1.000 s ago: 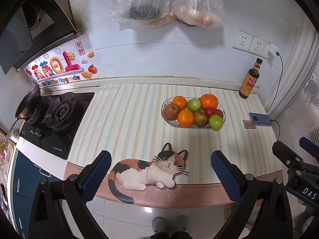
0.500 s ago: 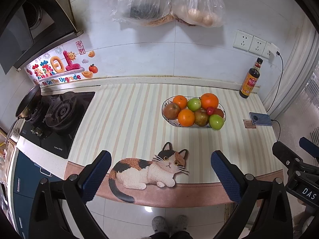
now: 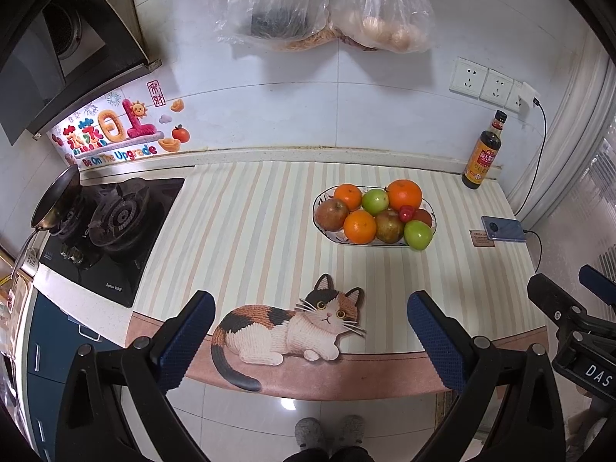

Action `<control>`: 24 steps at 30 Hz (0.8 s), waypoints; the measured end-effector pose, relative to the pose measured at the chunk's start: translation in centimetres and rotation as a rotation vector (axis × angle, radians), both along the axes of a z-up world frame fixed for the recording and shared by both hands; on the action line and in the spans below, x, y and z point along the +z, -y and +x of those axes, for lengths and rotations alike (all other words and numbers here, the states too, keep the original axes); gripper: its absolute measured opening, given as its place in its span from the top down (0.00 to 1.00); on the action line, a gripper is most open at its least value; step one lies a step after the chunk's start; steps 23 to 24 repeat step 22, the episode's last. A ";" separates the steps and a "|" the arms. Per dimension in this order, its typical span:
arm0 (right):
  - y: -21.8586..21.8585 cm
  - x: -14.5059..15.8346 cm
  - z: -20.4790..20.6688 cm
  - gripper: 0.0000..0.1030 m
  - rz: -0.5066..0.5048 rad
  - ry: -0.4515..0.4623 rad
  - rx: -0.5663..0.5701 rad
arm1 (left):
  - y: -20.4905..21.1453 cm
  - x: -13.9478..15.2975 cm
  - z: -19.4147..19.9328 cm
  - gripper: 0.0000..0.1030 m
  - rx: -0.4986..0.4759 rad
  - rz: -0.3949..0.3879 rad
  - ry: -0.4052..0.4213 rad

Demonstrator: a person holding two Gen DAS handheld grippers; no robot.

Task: Organize fruits

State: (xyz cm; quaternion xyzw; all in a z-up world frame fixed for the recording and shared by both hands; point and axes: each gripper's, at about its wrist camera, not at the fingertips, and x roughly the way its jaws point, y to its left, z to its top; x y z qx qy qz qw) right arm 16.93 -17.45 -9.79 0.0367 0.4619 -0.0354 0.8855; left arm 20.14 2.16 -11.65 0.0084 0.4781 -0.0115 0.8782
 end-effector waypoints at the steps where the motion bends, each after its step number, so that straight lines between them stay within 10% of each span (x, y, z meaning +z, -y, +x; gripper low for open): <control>1: 0.0 0.0 0.0 0.01 -0.001 0.000 0.000 | 0.1 0.0 0.0 0.01 -0.002 -0.001 0.000; 24: 0.1 0.2 -0.8 0.01 -0.006 -0.001 0.003 | 0.1 0.4 -0.5 0.01 -0.003 0.003 0.010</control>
